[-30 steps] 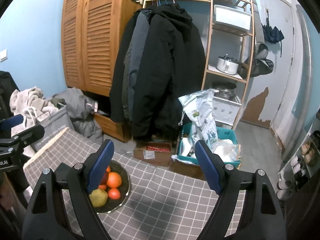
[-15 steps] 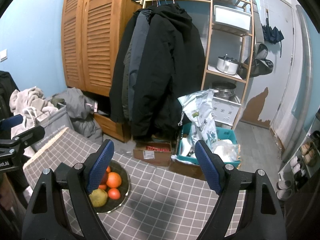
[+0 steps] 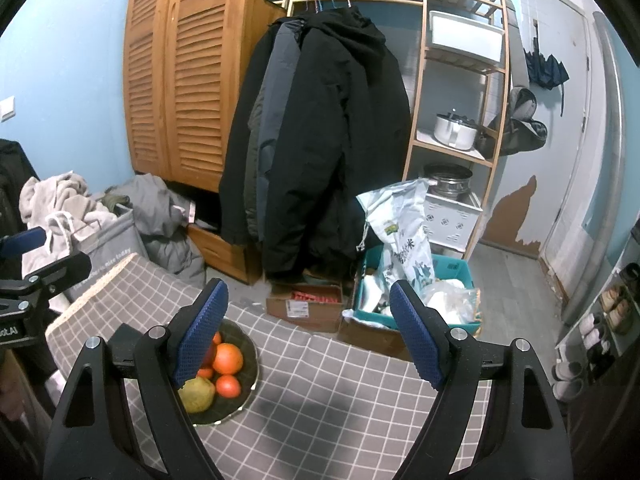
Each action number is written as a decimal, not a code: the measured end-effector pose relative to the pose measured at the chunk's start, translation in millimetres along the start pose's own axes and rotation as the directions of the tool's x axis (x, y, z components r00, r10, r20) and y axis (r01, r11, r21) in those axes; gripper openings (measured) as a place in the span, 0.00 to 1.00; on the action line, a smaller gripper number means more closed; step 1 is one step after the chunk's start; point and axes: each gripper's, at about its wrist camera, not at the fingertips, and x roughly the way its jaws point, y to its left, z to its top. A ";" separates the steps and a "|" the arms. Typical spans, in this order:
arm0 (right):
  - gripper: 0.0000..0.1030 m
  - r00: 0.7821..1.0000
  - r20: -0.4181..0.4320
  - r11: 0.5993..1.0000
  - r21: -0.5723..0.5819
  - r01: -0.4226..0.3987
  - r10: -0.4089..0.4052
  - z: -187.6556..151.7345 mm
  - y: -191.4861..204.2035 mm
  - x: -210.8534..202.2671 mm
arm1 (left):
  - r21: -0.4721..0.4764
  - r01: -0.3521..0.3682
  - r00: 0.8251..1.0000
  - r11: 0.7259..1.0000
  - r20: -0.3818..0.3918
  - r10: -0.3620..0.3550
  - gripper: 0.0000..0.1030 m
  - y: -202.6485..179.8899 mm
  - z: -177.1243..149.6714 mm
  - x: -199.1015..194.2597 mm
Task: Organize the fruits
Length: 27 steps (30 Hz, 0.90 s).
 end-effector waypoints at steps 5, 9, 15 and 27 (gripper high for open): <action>0.79 1.000 0.001 1.000 0.000 0.001 -0.001 0.3 0.9 0.2 | 0.010 -0.004 1.000 1.000 0.001 0.004 0.99 -4.4 -0.8 -0.5; 0.79 1.000 -0.001 1.000 -0.002 0.001 -0.001 -0.7 0.1 0.4 | 0.026 -0.014 1.000 1.000 0.014 0.014 0.99 -7.6 -1.0 -2.8; 0.79 1.000 0.000 1.000 -0.002 0.002 -0.002 -1.3 -0.6 0.3 | 0.035 -0.026 0.999 0.999 0.020 0.025 0.99 -9.0 -0.5 -3.8; 0.79 1.000 -0.001 1.000 -0.003 0.002 -0.002 -0.6 1.0 0.3 | 0.017 -0.024 0.999 1.000 0.033 0.024 0.99 -8.2 0.7 -6.2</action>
